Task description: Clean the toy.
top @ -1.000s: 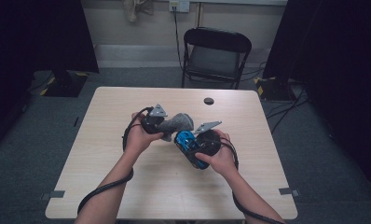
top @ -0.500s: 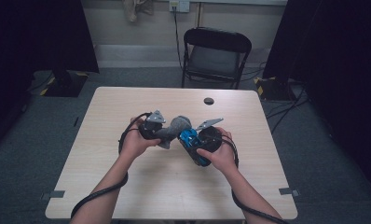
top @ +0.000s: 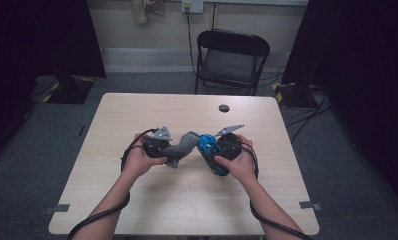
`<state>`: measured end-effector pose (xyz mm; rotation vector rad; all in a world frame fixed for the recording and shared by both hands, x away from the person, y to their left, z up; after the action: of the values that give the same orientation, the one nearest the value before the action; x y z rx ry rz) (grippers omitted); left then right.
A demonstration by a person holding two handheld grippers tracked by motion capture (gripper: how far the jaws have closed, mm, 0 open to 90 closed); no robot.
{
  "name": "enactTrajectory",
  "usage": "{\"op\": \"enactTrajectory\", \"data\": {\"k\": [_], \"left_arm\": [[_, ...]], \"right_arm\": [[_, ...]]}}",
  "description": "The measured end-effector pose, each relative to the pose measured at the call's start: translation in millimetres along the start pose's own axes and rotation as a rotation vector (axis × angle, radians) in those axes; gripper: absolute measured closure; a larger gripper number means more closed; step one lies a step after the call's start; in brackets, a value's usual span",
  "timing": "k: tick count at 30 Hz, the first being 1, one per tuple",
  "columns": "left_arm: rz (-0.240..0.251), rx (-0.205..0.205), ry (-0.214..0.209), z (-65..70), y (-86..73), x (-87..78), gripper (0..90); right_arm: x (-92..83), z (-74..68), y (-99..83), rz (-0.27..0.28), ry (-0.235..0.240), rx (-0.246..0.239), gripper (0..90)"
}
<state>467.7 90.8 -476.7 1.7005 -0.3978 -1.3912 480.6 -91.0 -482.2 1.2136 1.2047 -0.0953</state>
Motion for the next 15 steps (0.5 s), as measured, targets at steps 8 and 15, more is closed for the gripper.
{"op": "enactTrajectory", "data": {"k": [8, 15], "left_arm": [[-0.104, -0.035, 0.047, -9.6, -37.6, 5.4, 65.8], [-0.125, -0.059, 0.048, -10.4, -62.2, 17.8, 60.6]], "right_arm": [[-5.5, 6.5, -1.2, 0.009, 0.003, 0.017, 27.1], [-5.7, 6.5, -4.2, 0.004, -0.002, 0.014, 27.1]]}}
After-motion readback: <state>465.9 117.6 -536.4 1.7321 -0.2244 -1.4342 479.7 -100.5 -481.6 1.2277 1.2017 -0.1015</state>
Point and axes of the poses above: each handheld gripper's, and its own axes: x roughly forward along the jaws, y roughly out of its top, z roughly to its right, the point moved 7 cm from there along x, roughly forward along the jaws, and after that the axes turned 5 degrees about x, right-handed, at the moved point
